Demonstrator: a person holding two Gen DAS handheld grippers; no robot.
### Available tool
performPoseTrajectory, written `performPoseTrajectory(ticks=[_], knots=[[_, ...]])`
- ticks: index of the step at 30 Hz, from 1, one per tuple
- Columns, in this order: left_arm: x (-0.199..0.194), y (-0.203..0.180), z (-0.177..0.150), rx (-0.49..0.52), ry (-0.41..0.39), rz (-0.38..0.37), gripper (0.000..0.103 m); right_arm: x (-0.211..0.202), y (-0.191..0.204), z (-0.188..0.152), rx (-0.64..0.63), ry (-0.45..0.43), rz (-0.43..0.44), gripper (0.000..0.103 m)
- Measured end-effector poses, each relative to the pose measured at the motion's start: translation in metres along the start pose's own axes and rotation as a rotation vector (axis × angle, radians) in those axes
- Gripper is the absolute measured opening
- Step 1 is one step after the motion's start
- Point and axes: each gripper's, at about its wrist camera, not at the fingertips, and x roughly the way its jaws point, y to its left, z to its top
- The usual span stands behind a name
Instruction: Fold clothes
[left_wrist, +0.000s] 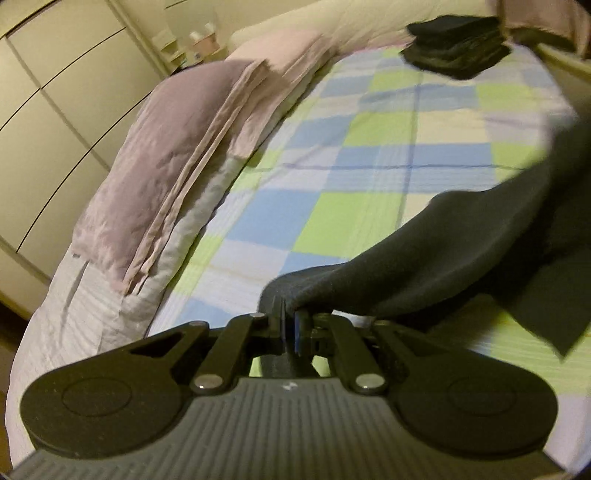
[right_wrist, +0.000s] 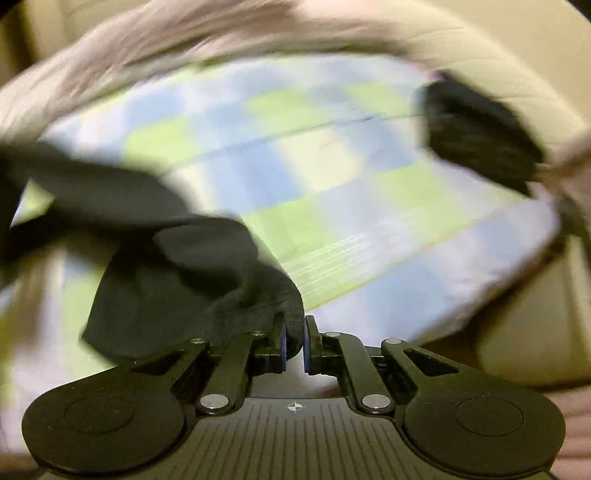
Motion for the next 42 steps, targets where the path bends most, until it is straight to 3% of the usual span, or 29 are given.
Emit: performPoseTrajectory(ticks=[5,9,13,15,16,19,20,22,23,24,25,26,28,31,35,42], knots=[[-0.037,0.005,0.023,0.018,-0.018,-0.040,0.003,-0.056,-0.056,0.051,0.016,-0.157,-0.113,0.005],[-0.063,0.022,0.052,0.018,0.007,-0.061,0.003,-0.068,-0.076,0.100,0.046,-0.214,-0.141,0.006],[-0.057,0.041,0.081,-0.021,0.069,-0.059,0.003,-0.076,-0.089,0.135,-0.001,-0.253,-0.166,0.006],[-0.035,0.048,0.093,-0.051,0.106,-0.037,0.003,-0.068,-0.101,0.160,-0.033,-0.263,-0.154,0.006],[-0.023,0.051,0.098,-0.066,0.125,-0.026,0.003,-0.061,-0.102,0.174,0.004,-0.270,-0.181,0.006],[0.028,0.060,0.111,-0.130,0.222,0.030,0.004,0.007,-0.104,0.227,-0.064,-0.248,-0.116,0.006],[0.048,0.063,0.114,-0.156,0.264,0.054,0.008,0.034,-0.105,0.245,-0.091,-0.236,-0.084,0.006],[0.094,0.066,0.119,-0.200,0.365,0.124,0.030,0.087,-0.106,0.279,-0.146,-0.211,-0.020,0.006],[0.113,0.066,0.118,-0.214,0.413,0.162,0.037,0.114,-0.103,0.291,-0.167,-0.204,0.010,0.010],[0.126,0.066,0.116,-0.235,0.454,0.186,0.038,0.143,-0.099,0.300,-0.192,-0.193,0.023,0.029],[0.139,0.065,0.113,-0.258,0.495,0.206,0.036,0.164,-0.096,0.307,-0.212,-0.189,0.014,0.040],[0.147,0.061,0.110,-0.285,0.524,0.209,0.036,0.178,-0.095,0.310,-0.222,-0.187,0.017,0.052],[0.149,0.046,0.107,-0.327,0.545,0.188,0.037,0.202,-0.098,0.307,-0.220,-0.155,0.085,0.052],[0.140,0.009,0.105,-0.306,0.569,0.128,0.044,0.229,-0.104,0.284,-0.212,-0.062,0.169,0.052],[0.118,-0.041,0.081,-0.279,0.626,0.048,0.049,0.247,-0.108,0.219,-0.114,0.104,0.246,0.052],[0.076,-0.137,0.010,-0.050,0.724,0.017,0.061,0.223,-0.078,0.128,-0.020,0.249,0.265,0.052]])
